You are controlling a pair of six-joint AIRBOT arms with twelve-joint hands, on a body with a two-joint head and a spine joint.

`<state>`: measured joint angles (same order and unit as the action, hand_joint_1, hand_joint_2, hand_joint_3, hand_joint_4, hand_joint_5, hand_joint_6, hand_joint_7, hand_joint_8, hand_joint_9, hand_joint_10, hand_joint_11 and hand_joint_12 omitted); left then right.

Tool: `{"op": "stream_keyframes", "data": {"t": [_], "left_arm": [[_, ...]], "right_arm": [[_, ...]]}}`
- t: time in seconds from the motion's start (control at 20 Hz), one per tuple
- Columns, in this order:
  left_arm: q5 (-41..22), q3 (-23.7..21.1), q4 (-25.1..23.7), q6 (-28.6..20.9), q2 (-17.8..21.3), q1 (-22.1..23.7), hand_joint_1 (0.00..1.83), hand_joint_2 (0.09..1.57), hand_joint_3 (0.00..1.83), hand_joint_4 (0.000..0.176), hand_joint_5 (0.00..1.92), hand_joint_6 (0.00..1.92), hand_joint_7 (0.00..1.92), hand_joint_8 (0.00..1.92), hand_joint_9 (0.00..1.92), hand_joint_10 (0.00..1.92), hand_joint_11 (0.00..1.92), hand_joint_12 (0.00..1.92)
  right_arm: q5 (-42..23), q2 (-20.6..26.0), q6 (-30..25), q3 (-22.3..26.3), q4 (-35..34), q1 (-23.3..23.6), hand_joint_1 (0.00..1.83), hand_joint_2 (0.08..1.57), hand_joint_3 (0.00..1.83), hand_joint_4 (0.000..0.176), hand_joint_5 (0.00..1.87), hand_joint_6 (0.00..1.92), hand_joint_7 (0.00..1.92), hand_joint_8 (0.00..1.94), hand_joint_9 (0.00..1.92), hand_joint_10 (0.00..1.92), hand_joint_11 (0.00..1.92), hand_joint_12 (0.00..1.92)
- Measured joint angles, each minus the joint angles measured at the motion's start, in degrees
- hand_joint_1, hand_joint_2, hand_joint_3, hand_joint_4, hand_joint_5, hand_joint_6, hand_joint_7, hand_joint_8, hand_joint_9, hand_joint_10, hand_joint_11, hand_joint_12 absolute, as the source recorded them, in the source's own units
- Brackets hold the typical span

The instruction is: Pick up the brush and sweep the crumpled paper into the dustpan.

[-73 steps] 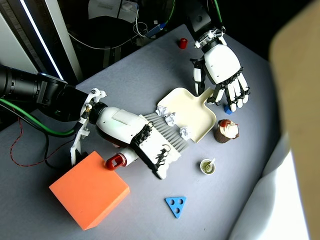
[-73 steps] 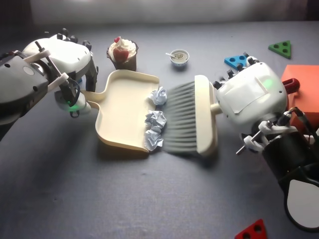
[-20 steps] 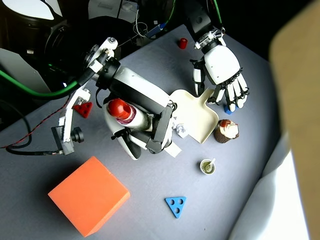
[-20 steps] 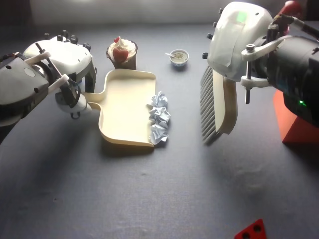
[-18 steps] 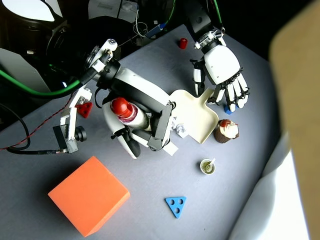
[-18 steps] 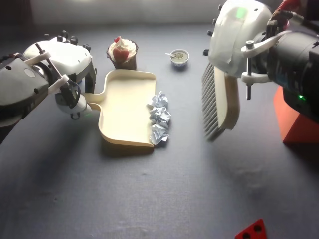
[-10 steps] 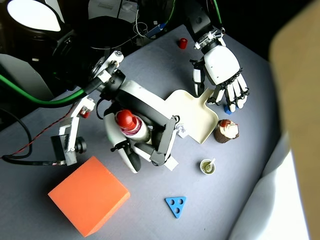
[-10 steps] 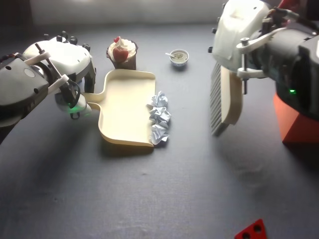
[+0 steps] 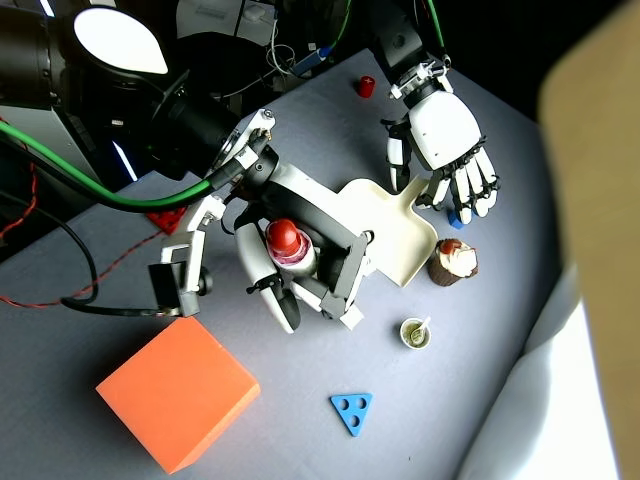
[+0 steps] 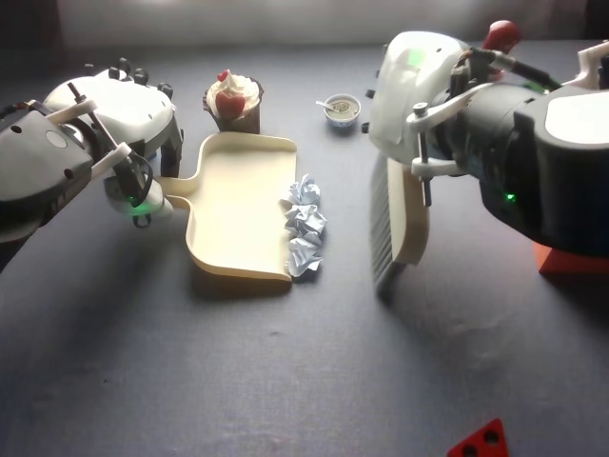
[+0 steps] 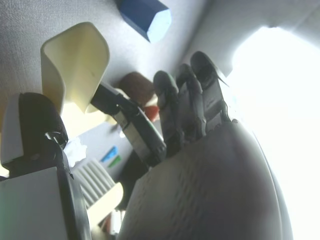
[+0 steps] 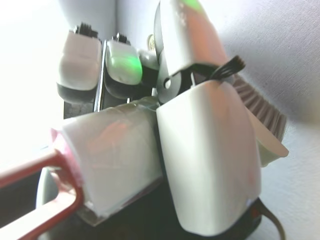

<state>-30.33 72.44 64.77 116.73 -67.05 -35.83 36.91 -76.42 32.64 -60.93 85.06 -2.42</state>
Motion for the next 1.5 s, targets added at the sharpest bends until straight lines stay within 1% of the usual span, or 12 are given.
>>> {"op": "stream_keyframes", "data": {"t": [0.05, 0.1, 0.2, 0.25, 0.35, 0.5, 0.7, 0.95, 1.05, 1.25, 1.45, 1.5], "left_arm": [[0.11, 0.00, -0.07, 0.00, 0.00, 0.00, 1.13, 1.07, 0.00, 0.000, 1.07, 0.82, 0.31, 0.00, 0.16, 0.00, 0.00, 0.45], [0.17, 0.00, -0.20, 0.00, 0.00, 0.00, 1.13, 1.07, 0.00, 0.000, 1.07, 0.83, 0.30, 0.00, 0.16, 0.00, 0.00, 0.38], [0.20, 0.00, -0.24, 0.00, -0.20, 0.00, 1.13, 1.07, 0.00, 0.000, 1.07, 0.82, 0.31, 0.00, 0.16, 0.00, 0.00, 0.38], [0.24, 0.00, -0.24, 0.00, -0.35, 0.00, 1.12, 1.08, 0.00, 0.000, 1.06, 0.84, 0.31, 0.00, 0.17, 0.00, 0.00, 0.45], [0.44, 0.00, -0.26, -0.02, -0.37, 0.00, 1.12, 1.07, 0.00, 0.000, 1.08, 0.82, 0.32, 0.00, 0.18, 0.01, 0.00, 0.49], [0.42, 0.00, -0.24, 0.00, -0.37, 0.00, 1.14, 1.07, 0.00, 0.000, 1.08, 0.81, 0.31, 0.00, 0.18, 0.00, 0.00, 0.46], [0.26, -0.02, -0.22, 0.00, -0.37, 0.02, 1.13, 1.08, 0.00, 0.000, 1.05, 0.86, 0.29, 0.00, 0.15, 0.01, 0.00, 0.36], [0.11, -0.02, 0.22, 0.13, -0.37, 0.09, 1.13, 1.07, 0.00, 0.000, 1.07, 0.82, 0.32, 0.00, 0.17, 0.00, 0.00, 0.39], [0.02, -0.02, 0.31, 0.15, -0.37, 0.13, 1.11, 1.07, 0.00, 0.003, 1.08, 0.82, 0.34, 0.00, 0.20, 0.01, 0.00, 0.48], [-0.22, -0.02, 0.52, 0.17, -0.37, 0.13, 1.11, 1.07, 0.00, 0.000, 1.08, 0.81, 0.34, 0.00, 0.19, 0.00, 0.00, 0.49], [-0.39, -0.02, 0.52, 0.20, -0.57, 0.13, 1.13, 1.07, 0.00, 0.000, 1.08, 0.81, 0.35, 0.00, 0.19, 0.00, 0.00, 0.47], [-0.39, -0.02, 0.66, 0.17, -0.61, 0.13, 1.13, 1.07, 0.00, 0.000, 1.09, 0.80, 0.35, 0.00, 0.19, 0.01, 0.00, 0.45]], "right_arm": [[-0.07, -0.50, -1.07, -0.02, 1.46, -0.35, 1.53, 1.18, 0.00, 0.081, 0.93, 1.92, 0.93, 1.94, 1.24, 1.92, 1.34, 1.92], [-0.15, -1.25, -2.38, -0.15, 3.13, -0.74, 1.54, 1.17, 0.00, 0.083, 0.94, 1.92, 0.93, 1.94, 1.24, 1.92, 1.34, 1.92], [-0.50, -2.54, -6.03, -0.66, 6.25, -1.44, 1.54, 1.17, 0.00, 0.089, 0.93, 1.92, 0.92, 1.94, 1.23, 1.92, 1.34, 1.92], [-0.70, -3.37, -7.93, -1.09, 7.74, -1.49, 1.53, 1.17, 0.00, 0.091, 0.94, 1.92, 0.93, 1.94, 1.23, 1.92, 1.34, 1.92], [-0.37, -5.22, -10.84, -1.99, 11.04, -1.84, 1.52, 1.17, 0.00, 0.079, 0.95, 1.92, 0.94, 1.94, 1.23, 1.92, 1.33, 1.92], [0.50, -7.54, -20.26, -3.89, 18.80, -3.15, 1.53, 1.16, 0.00, 0.073, 0.95, 1.92, 0.97, 1.94, 1.24, 1.92, 1.34, 1.92], [0.85, -7.32, -31.15, -3.85, 28.09, -3.82, 1.54, 1.17, 0.00, 0.085, 0.94, 1.92, 0.93, 1.94, 1.22, 1.92, 1.33, 1.92], [1.97, -6.19, -39.91, -2.93, 35.50, -4.33, 1.53, 1.17, 0.00, 0.085, 0.95, 1.92, 0.93, 1.94, 1.22, 1.92, 1.33, 1.92], [3.87, -5.86, -43.43, -2.36, 39.56, -5.16, 1.54, 1.17, 0.00, 0.085, 0.94, 1.92, 0.93, 1.94, 1.23, 1.92, 1.34, 1.92], [4.68, -2.99, -44.63, 0.02, 40.11, -5.90, 1.53, 1.17, 0.00, 0.084, 0.95, 1.92, 0.96, 1.94, 1.25, 1.92, 1.34, 1.92], [3.54, -0.46, -42.49, 1.07, 39.58, -4.28, 1.52, 1.17, 0.00, 0.083, 0.97, 1.92, 0.97, 1.94, 1.25, 1.92, 1.35, 1.92], [2.29, -0.15, -39.89, 0.92, 38.88, -3.30, 1.52, 1.18, 0.00, 0.083, 0.96, 1.92, 0.96, 1.94, 1.24, 1.92, 1.34, 1.92]]}}
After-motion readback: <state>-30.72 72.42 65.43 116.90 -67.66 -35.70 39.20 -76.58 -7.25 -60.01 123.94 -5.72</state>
